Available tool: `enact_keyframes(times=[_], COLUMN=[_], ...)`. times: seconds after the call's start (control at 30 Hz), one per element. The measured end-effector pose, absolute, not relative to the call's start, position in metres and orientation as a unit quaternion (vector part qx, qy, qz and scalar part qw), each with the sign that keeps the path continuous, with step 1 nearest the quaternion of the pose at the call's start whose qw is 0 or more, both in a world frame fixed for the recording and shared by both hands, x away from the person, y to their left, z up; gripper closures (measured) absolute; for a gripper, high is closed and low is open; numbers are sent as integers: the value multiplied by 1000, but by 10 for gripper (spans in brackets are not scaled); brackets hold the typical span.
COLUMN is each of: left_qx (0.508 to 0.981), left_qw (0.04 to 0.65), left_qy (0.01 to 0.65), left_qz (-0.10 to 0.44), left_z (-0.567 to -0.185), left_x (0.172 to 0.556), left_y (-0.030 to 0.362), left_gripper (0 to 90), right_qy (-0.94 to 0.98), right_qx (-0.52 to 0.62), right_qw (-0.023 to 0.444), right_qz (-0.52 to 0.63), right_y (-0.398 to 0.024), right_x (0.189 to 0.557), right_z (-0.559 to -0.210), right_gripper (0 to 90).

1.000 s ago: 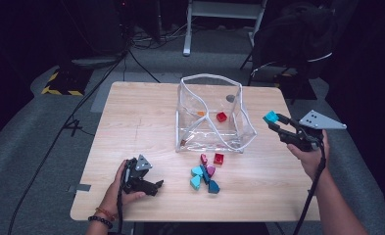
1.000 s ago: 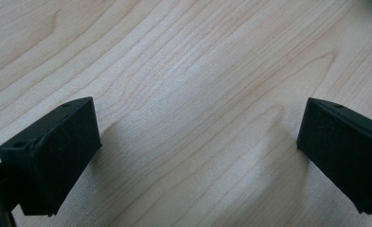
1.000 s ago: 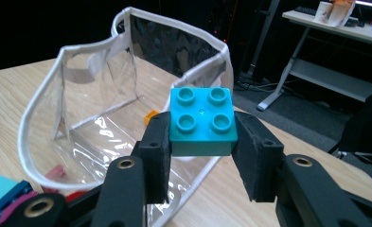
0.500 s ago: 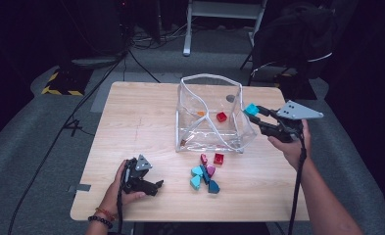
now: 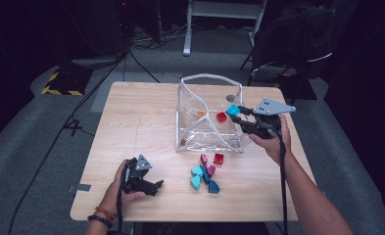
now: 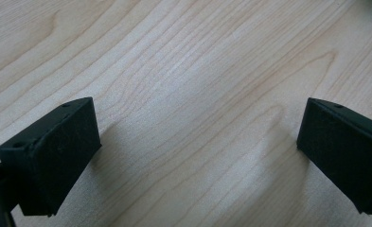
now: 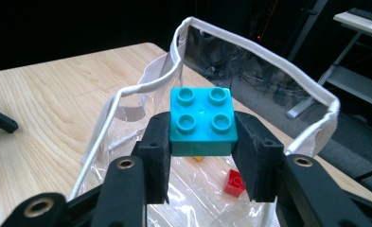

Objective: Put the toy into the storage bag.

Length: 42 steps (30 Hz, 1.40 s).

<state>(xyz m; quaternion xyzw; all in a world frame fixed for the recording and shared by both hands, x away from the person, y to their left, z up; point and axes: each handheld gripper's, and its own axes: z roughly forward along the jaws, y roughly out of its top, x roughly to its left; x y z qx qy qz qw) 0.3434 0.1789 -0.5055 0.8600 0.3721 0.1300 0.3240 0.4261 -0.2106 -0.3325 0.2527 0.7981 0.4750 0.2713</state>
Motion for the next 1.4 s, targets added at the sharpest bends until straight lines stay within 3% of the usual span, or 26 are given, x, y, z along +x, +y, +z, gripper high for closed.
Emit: enact_keyframes(times=[0.73, 1.4], left_qx=[855, 855], left_qw=[325, 324], left_qy=[382, 382], left_qz=[133, 133], left_z=[-506, -506], left_x=[339, 338], left_y=[180, 180], left_gripper=[5, 5], right_qy=[797, 781], right_qx=[265, 279], right_qw=[264, 286], right_qz=[474, 480], right_y=[-213, -280], right_x=[428, 391], right_z=[-337, -331], right_gripper=[561, 419])
